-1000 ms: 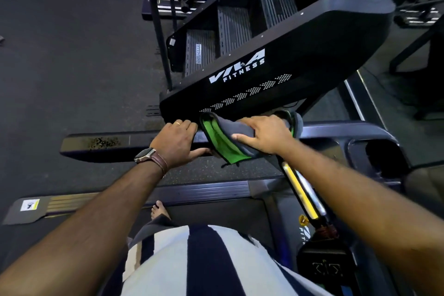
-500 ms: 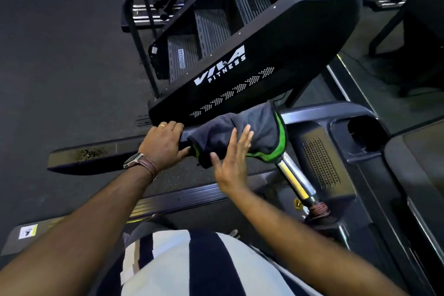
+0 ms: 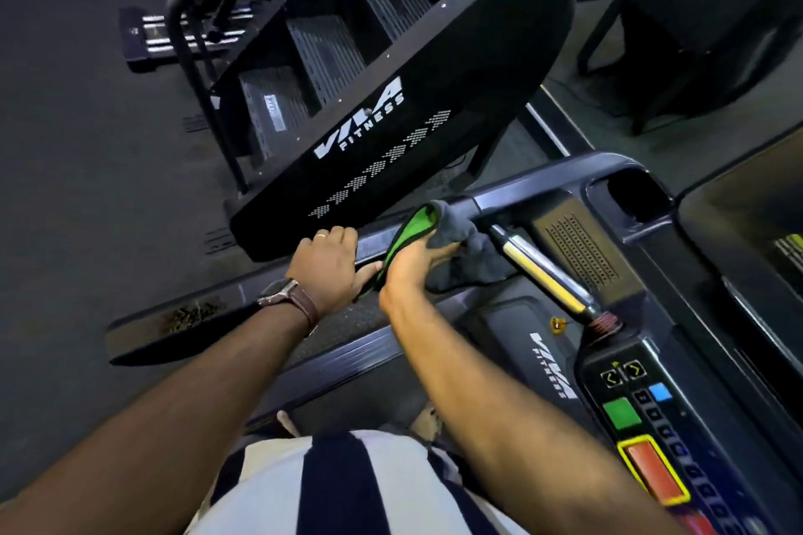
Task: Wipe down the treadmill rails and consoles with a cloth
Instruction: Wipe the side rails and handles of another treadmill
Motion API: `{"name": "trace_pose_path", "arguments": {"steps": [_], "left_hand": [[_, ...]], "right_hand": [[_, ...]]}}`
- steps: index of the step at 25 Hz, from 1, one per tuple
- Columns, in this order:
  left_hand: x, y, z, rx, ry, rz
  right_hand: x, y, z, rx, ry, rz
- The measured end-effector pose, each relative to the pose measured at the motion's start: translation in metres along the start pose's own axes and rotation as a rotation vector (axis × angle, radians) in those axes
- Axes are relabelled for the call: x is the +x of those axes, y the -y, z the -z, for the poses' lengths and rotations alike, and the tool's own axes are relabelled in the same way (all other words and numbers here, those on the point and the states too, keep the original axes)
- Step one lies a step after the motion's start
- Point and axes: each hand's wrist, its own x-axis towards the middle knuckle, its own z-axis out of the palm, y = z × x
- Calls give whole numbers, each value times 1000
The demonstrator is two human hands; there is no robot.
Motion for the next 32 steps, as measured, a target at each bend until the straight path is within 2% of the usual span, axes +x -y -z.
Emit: {"name": "trace_pose_path", "arguments": {"steps": [2,3,6,8,10,13,16,18,19,20,24,27,29,30,32], "left_hand": [[1,3,0,10,25,-45],[0,7,0,9,23,-72],[-4,26,0,-13,28,-153],[-7,33,0,-36,48,-196],[-7,36,-1,-51,58,-212],[-4,35,1,-54,91,-235],[-3,37,2,-46,110,-258],[-4,38,1,-46,110,-262],[-4,38,1,-47,110,-262],[-5,38,1,-44,108,-266],[-5,38,3,-19,115,-250],[-11,36,2,25,75,-235],[-15,37,0,71,63,-209],[-18,37,0,78,57,-188],[-22,38,0,43,53,-128]], "right_hand": [[-17,-13,5,-220,108,94],[-17,-19,6,-313,105,171],[15,-2,1,-494,-38,384],[44,17,-1,-500,-160,372],[49,24,-4,-368,-215,332],[17,-11,-14,-129,-161,256],[21,-55,-20,126,-22,19],[54,-50,-19,259,-60,-153],[49,-36,-18,205,-80,-142],[28,-21,-16,92,-89,-53],[-29,-49,5,-598,136,510],[7,-46,52,-1236,87,843],[38,-16,71,-1427,168,1108],[48,0,71,-1478,202,1170],[58,26,50,-1582,208,1127]]}}
